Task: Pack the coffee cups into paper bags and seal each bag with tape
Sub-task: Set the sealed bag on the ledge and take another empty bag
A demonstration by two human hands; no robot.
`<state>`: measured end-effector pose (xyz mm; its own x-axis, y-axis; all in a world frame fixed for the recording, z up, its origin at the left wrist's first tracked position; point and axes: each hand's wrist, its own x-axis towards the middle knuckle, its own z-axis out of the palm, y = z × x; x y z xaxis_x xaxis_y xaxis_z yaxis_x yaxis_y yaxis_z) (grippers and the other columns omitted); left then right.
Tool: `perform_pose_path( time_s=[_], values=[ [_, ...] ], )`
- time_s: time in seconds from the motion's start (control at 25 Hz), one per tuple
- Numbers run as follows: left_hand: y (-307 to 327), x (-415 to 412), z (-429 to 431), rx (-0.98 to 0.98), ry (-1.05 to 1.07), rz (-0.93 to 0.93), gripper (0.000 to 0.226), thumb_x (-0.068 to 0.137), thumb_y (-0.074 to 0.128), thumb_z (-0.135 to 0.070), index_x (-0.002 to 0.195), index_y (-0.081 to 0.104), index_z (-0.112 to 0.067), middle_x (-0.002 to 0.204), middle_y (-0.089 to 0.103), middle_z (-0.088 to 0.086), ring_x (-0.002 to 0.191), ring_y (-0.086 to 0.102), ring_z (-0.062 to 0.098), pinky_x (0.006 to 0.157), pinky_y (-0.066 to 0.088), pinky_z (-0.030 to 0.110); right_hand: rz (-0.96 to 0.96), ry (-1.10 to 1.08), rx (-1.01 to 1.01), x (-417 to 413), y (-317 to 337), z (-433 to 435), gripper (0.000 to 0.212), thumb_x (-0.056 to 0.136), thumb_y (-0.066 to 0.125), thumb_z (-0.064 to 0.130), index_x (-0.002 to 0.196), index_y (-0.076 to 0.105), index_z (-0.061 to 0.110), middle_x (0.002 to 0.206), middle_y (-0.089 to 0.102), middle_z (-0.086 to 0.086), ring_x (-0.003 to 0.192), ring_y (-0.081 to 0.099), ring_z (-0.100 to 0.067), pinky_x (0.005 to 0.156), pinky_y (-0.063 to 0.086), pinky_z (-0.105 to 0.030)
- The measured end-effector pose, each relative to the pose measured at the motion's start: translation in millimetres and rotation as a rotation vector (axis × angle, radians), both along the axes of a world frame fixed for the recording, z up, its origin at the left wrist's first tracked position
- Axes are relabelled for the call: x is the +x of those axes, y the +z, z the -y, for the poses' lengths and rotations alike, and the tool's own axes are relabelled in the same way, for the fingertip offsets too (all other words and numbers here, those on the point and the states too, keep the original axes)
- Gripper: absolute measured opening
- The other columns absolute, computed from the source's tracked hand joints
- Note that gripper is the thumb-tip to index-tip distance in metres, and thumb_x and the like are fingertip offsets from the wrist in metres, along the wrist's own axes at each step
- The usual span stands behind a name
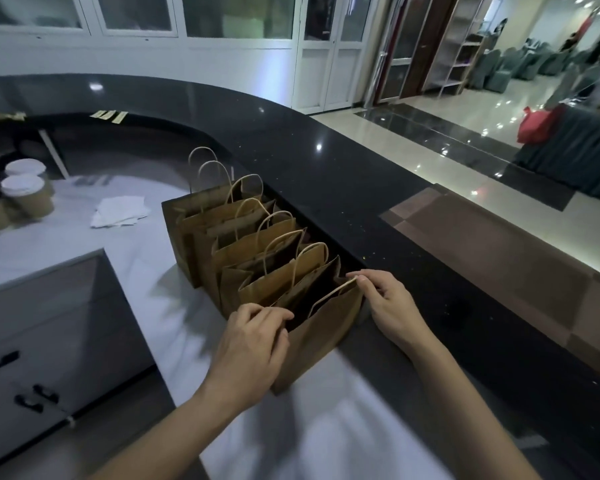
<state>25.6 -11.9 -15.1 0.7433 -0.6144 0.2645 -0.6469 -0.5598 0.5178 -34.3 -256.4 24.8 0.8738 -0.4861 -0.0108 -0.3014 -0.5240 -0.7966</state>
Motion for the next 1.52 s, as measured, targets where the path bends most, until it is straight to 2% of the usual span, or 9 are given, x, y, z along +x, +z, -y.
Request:
perform_pose_path(
  time_s=[0.12,0.24,0.44,0.64,0.76,0.96,1.16,1.36,1.52],
  values=[
    [0,4,-2,0.014,-0.007,-0.033,0.039,0.100,0.031,-0.040,0.126,0.060,-0.031,0.118,0.060,-0.019,0.111,0.042,0.005,0.095,0.046,0.030,-0.130,0.046,-0.056,6,-7,0,0.027,0.106,0.043,0.043,0.114,0.069,0.044,0.127,0.055,0.014,0.125,0.051,-0.010,0.111,0.038,-0.041],
    [1,7,-1,0.037,0.000,-0.037,0.042,0.101,0.031,-0.040,0.130,0.058,-0.029,0.117,0.057,-0.016,0.110,0.043,0.008,0.094,0.046,0.032,-0.200,-0.007,-0.194,11,-3,2,0.029,0.105,0.041,0.048,0.116,0.068,0.044,0.121,0.055,0.010,0.118,0.051,-0.017,0.111,0.032,-0.053],
    [-3,14,-8,0.042,0.082,-0.005,0.027,0.101,0.051,-0.037,0.103,0.075,-0.025,0.097,0.053,-0.013,0.097,0.042,0.006,0.083,0.044,0.024,-0.296,-0.020,-0.373,19,-3,2,0.019,0.101,0.053,0.047,0.099,0.072,0.044,0.098,0.062,0.009,0.102,0.055,-0.017,0.095,0.037,-0.048],
    [-11,10,-17,0.099,0.109,0.053,0.015,0.088,0.070,-0.037,0.086,0.079,-0.025,0.106,0.058,-0.009,0.108,0.049,0.011,0.087,0.044,0.024,-0.213,0.049,-0.341,21,-5,-5,0.015,0.093,0.069,0.031,0.104,0.066,0.041,0.112,0.050,0.010,0.107,0.053,-0.014,0.096,0.048,-0.040],
    [-12,7,-22,0.129,0.140,0.085,0.017,0.085,0.070,-0.041,0.093,0.078,-0.028,0.131,0.055,-0.004,0.130,0.041,0.018,0.105,0.044,0.036,-0.150,0.142,-0.281,19,-5,-14,0.028,0.095,0.061,0.009,0.105,0.063,0.036,0.121,0.047,0.010,0.107,0.056,-0.011,0.088,0.056,-0.031],
    [-6,-3,-29,0.187,0.226,0.087,0.029,0.083,0.060,-0.048,0.104,0.068,-0.030,0.151,0.038,0.004,0.141,0.032,0.026,0.112,0.038,0.043,-0.244,0.140,-0.330,16,-9,-13,0.033,0.099,0.052,0.006,0.114,0.070,0.030,0.129,0.047,0.005,0.108,0.053,-0.012,0.086,0.055,-0.029],
    [-2,-10,-34,0.315,0.231,-0.087,0.056,0.085,0.046,-0.056,0.136,0.046,-0.032,0.144,0.045,-0.004,0.134,0.034,0.018,0.109,0.035,0.036,-0.373,0.152,-0.341,17,-12,-6,0.056,0.096,0.051,0.003,0.141,0.054,0.037,0.134,0.051,0.003,0.097,0.057,-0.010,0.073,0.054,-0.026],
    [5,-17,-36,0.320,0.183,-0.170,0.069,0.087,0.051,-0.047,0.151,0.029,-0.029,0.142,0.048,-0.007,0.130,0.037,0.016,0.105,0.037,0.033,-0.433,0.121,-0.311,9,-14,-8,0.069,0.096,0.053,0.003,0.153,0.038,0.038,0.136,0.057,-0.002,0.089,0.062,-0.010,0.058,0.045,-0.020],
    [11,-27,-42,0.331,0.176,-0.196,0.074,0.085,0.053,-0.043,0.152,0.026,-0.028,0.143,0.047,-0.007,0.128,0.036,0.016,0.101,0.039,0.032,-0.413,0.107,-0.271,-11,-15,-16,0.075,0.095,0.054,0.002,0.156,0.031,0.039,0.144,0.054,-0.003,0.099,0.061,-0.011,0.069,0.056,-0.024]
  ],
)
